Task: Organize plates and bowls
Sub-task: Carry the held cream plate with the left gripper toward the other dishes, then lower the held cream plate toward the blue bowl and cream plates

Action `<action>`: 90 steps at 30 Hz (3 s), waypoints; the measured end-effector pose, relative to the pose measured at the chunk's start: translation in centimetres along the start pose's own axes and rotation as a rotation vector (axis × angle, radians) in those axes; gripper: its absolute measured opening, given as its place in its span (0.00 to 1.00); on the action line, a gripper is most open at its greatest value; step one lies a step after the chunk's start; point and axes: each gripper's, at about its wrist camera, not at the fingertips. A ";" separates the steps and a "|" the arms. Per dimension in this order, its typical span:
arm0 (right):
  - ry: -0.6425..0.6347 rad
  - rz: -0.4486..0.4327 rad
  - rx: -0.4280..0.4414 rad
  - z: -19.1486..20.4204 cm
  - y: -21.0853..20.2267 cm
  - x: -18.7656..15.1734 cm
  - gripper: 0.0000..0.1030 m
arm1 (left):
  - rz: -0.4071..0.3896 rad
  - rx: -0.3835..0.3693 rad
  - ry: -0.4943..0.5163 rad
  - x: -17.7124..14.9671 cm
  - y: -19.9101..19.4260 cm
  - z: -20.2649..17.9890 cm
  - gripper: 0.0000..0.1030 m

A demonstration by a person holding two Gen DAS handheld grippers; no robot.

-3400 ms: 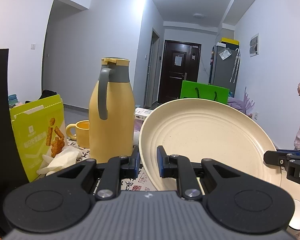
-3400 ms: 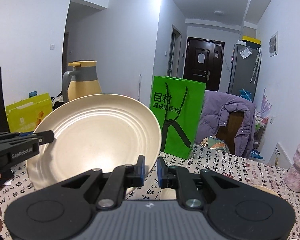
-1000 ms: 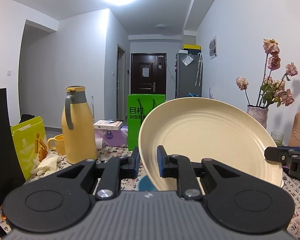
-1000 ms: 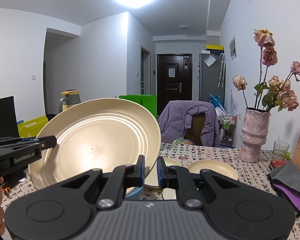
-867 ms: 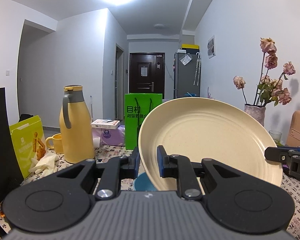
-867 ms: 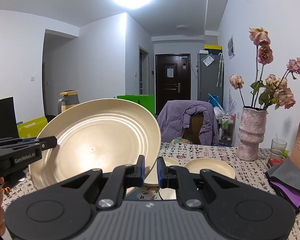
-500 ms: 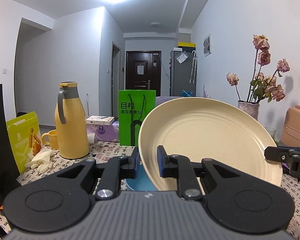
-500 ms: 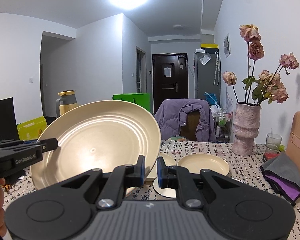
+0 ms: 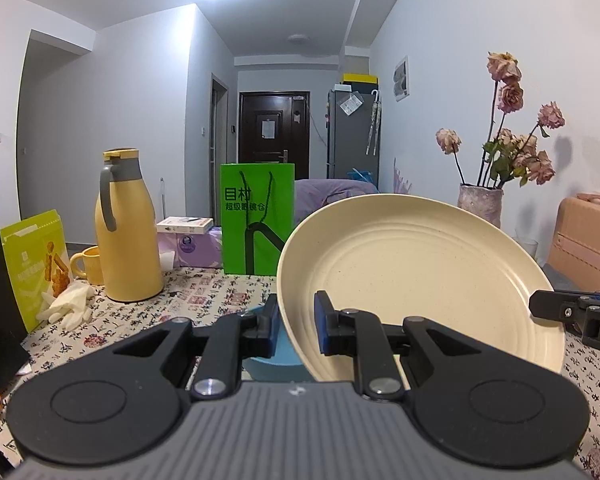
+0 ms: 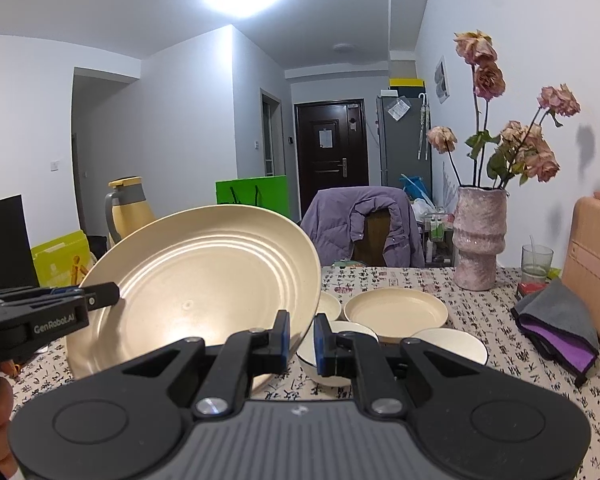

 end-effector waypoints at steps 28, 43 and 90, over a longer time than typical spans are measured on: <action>0.087 0.065 -0.006 -2.1 1.4 -4.0 0.12 | 0.090 -0.029 0.038 -3.7 2.0 -1.2 0.18; 0.116 0.109 -0.009 -2.6 2.2 -6.1 0.12 | 0.136 -0.046 0.062 -5.6 2.9 -1.3 0.18; 0.173 0.212 -0.007 -3.3 3.0 -9.2 0.12 | 0.233 -0.064 0.100 -9.0 3.9 -1.6 0.18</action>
Point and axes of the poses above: each gripper's, at about its wrist camera, not at the fingertips, and y roughly the way its jaws point, z to its left, x to its top, and after that the axes turned 10 degrees about x, right-handed
